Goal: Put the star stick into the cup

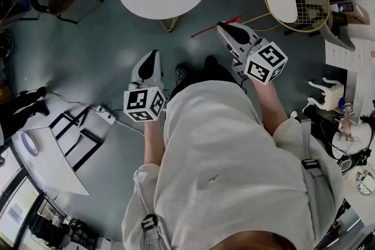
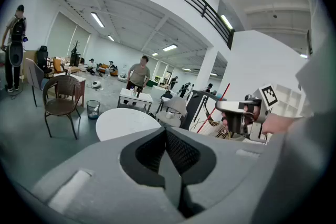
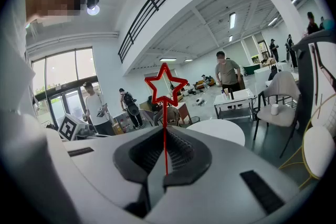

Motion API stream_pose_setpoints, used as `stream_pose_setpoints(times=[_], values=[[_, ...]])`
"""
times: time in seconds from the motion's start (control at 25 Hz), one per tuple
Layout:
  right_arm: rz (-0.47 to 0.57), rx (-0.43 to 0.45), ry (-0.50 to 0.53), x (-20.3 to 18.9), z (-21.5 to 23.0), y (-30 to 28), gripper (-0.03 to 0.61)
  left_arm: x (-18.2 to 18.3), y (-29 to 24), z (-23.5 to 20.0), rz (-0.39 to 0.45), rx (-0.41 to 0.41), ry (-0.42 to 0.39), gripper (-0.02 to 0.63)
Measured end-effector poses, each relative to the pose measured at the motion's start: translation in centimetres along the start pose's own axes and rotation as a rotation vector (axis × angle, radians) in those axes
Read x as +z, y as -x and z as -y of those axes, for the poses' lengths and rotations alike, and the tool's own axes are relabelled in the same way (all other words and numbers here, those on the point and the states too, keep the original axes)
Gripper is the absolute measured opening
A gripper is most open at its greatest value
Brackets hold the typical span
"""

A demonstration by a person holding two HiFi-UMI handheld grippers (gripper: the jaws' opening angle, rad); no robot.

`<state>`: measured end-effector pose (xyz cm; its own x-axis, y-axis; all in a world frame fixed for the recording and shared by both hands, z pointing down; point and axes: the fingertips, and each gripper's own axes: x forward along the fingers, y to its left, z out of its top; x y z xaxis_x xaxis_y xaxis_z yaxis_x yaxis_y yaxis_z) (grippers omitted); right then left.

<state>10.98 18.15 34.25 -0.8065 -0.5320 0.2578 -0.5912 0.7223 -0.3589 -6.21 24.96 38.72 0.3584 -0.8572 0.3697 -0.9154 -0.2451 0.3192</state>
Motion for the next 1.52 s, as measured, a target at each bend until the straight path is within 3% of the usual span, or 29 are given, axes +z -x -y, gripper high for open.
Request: stream_pose_setpoints(times=[0.52, 1.52], values=[[0.013, 0.023, -0.005, -0.3, 0.0, 0.9, 0.021, -0.7, 0.1, 1.0, 0.003, 0.002, 0.007, 0.011], [-0.010, -0.023, -0.037, -1.7, -0.3, 1.3, 0.021, -2.8, 0.9, 0.6, -0.020, -0.004, 0.039, 0.011]])
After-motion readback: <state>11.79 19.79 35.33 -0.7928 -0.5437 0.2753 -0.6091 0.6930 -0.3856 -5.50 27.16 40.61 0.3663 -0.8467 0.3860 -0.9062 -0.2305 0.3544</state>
